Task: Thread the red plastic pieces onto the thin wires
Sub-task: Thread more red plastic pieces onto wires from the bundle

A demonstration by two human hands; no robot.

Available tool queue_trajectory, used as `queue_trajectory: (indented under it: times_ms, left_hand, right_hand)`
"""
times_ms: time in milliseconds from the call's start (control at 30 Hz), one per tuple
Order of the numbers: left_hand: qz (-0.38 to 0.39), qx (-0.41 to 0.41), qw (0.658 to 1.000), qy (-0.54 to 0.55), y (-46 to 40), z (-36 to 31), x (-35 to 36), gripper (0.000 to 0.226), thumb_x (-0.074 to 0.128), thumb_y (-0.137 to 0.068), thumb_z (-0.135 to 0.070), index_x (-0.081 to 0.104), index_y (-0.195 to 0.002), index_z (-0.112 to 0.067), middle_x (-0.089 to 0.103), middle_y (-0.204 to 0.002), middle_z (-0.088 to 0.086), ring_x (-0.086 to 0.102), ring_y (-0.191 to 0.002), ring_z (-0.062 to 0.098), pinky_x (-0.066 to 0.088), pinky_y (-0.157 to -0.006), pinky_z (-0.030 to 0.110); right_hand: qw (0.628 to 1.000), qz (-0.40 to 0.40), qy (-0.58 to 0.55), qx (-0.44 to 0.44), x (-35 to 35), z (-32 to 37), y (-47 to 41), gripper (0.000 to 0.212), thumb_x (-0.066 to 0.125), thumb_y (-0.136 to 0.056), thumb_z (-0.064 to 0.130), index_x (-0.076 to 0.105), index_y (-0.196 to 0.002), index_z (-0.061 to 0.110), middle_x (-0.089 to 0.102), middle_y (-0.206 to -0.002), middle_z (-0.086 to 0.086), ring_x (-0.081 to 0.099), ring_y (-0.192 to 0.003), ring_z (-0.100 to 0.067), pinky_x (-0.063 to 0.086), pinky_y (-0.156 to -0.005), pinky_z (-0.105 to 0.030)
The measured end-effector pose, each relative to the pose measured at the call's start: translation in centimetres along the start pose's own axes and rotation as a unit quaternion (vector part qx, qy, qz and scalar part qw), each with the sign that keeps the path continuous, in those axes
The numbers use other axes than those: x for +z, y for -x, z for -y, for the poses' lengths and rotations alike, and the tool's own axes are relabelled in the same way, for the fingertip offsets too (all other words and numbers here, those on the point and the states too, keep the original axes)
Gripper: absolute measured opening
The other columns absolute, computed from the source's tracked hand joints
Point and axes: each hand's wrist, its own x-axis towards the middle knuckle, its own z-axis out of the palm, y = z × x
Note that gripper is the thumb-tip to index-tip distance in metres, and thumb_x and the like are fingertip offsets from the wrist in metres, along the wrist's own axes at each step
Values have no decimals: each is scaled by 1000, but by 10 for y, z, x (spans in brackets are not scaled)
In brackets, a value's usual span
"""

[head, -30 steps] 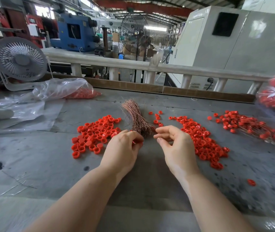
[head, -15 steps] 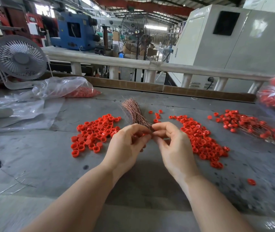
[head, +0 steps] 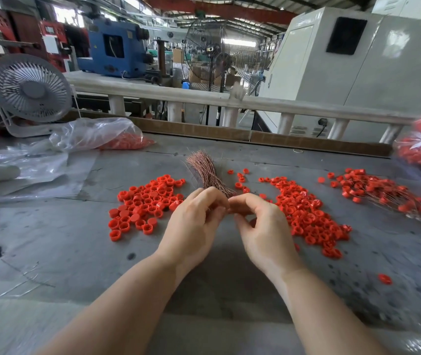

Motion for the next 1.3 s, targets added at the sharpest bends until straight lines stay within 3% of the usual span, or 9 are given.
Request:
queue_trajectory:
  times_ms: [200, 333, 433, 567, 733, 933, 1033, 1133, 1300]
  left_hand:
    - [-47, -22, 998, 38, -1, 1, -2, 25, 58, -86, -4, 56, -78, -27, 52, -72, -16, 48, -66, 0, 43, -62, 23]
    - [-53, -61, 996, 25, -2, 3, -1, 31, 59, -86, -8, 53, -75, -36, 53, -69, -13, 48, -60, 4, 43, -62, 27]
    - [-32, -89, 996, 7, -2, 6, 0, 20, 58, -88, -11, 61, -87, -30, 55, -75, -10, 52, -65, 9, 45, -66, 29]
    - [-24, -85, 996, -10, -2, 6, 0, 14, 59, -88, -12, 66, -89, -23, 54, -81, -13, 52, -71, 12, 46, -69, 31]
    - [-20, -88, 996, -5, -2, 8, 0, 12, 59, -87, -11, 67, -90, -20, 54, -79, -13, 50, -68, 11, 46, -69, 31]
    - [-9, -97, 995, 12, -2, 8, 1, 8, 61, -87, -14, 65, -87, -21, 56, -77, -10, 52, -68, 12, 49, -69, 33]
    - [17, -90, 996, -5, -2, 9, 2, 11, 63, -86, -14, 63, -84, -25, 57, -78, -9, 50, -65, 6, 42, -67, 17]
    - [52, -63, 996, -45, 0, 9, 2, 12, 62, -86, -14, 68, -92, -23, 57, -83, -11, 48, -64, -2, 34, -62, 2]
    - [91, -50, 988, -114, 1, 10, 4, 34, 58, -89, -17, 59, -122, -23, 53, -95, -7, 49, -86, 8, 30, -74, 8]
  right_hand:
    - [994, 67, 73, 44, 5, -10, 1, 13, 60, -86, 6, 71, -89, 13, 65, -97, 2, 58, -93, -13, 40, -81, -16]
    - [998, 16, 35, 53, 2, -11, -2, 16, 59, -88, 4, 72, -93, 12, 68, -91, 2, 60, -87, -10, 40, -77, -12]
    - [999, -14, 1, 48, 2, -9, -2, 16, 60, -88, 5, 73, -93, 12, 66, -83, 8, 59, -79, -6, 40, -73, -5]
    - [994, -75, -72, 30, 0, -8, -3, 20, 58, -89, 3, 71, -89, 19, 67, -76, 11, 63, -74, -3, 48, -72, -17]
    - [977, -190, -94, -26, -4, -6, -4, 24, 53, -90, -4, 69, -96, 14, 65, -77, 3, 58, -69, 7, 42, -68, -7]
    - [948, -281, -151, -4, -10, -6, -7, 23, 51, -93, 1, 65, -97, 19, 63, -75, 2, 57, -62, -8, 43, -57, -13]
    - [947, -276, -162, 7, -9, -7, -8, 26, 50, -93, 0, 63, -93, 22, 62, -74, 4, 60, -60, -7, 44, -50, -15]
    - [957, -250, -144, 6, -7, -10, -9, 27, 50, -92, -1, 63, -94, 23, 63, -75, 2, 62, -63, -8, 49, -56, -17]
    - [968, -219, -124, 5, -4, -12, -9, 29, 51, -92, -1, 64, -92, 25, 68, -85, -7, 65, -73, -7, 52, -68, -18]
